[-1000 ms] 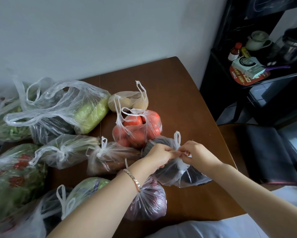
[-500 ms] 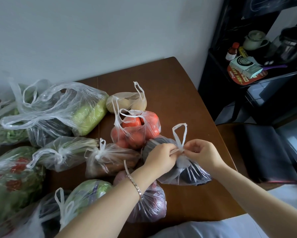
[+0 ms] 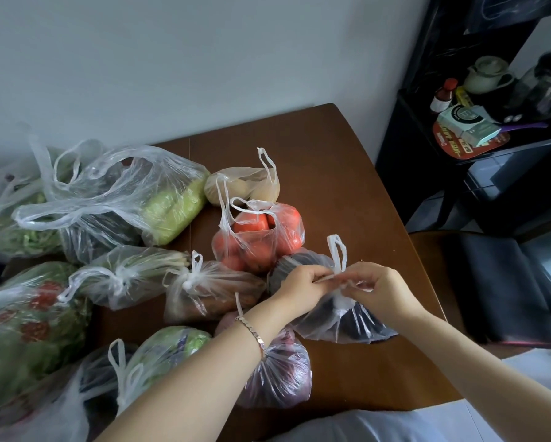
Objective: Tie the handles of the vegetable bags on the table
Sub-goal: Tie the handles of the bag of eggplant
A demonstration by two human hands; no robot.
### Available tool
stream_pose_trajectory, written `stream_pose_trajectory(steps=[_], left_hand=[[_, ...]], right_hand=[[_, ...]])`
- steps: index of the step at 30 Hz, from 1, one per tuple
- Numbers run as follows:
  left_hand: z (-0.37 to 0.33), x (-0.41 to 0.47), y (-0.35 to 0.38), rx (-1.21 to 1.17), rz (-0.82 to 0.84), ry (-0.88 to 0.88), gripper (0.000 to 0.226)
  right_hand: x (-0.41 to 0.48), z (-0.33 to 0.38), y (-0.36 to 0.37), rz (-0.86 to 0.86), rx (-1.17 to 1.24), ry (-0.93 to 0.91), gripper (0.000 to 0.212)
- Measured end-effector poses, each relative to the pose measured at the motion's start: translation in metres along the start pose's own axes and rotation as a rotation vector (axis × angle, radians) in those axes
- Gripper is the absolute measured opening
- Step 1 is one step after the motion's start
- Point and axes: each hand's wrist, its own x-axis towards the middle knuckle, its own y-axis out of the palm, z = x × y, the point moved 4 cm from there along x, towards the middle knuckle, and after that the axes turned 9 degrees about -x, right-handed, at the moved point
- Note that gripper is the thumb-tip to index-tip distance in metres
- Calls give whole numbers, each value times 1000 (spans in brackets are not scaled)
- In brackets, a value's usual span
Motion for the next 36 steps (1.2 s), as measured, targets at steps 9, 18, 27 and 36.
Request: stream_pose_trajectory(steps=[9, 18, 27, 36], left_hand=[[0, -1, 0, -12, 2, -64, 27], [7, -1, 2, 93, -25, 14, 13], [7, -4, 1, 177, -91, 126, 23], [-3, -4, -1, 68, 4, 4, 18]], right_hand=[[-2, 8, 0, -18, -282, -91, 31], [3, 10, 3, 95, -441, -58, 24], [-1, 3, -6, 46, 48, 74, 15], [-3, 0, 0, -5, -186, -143, 22]])
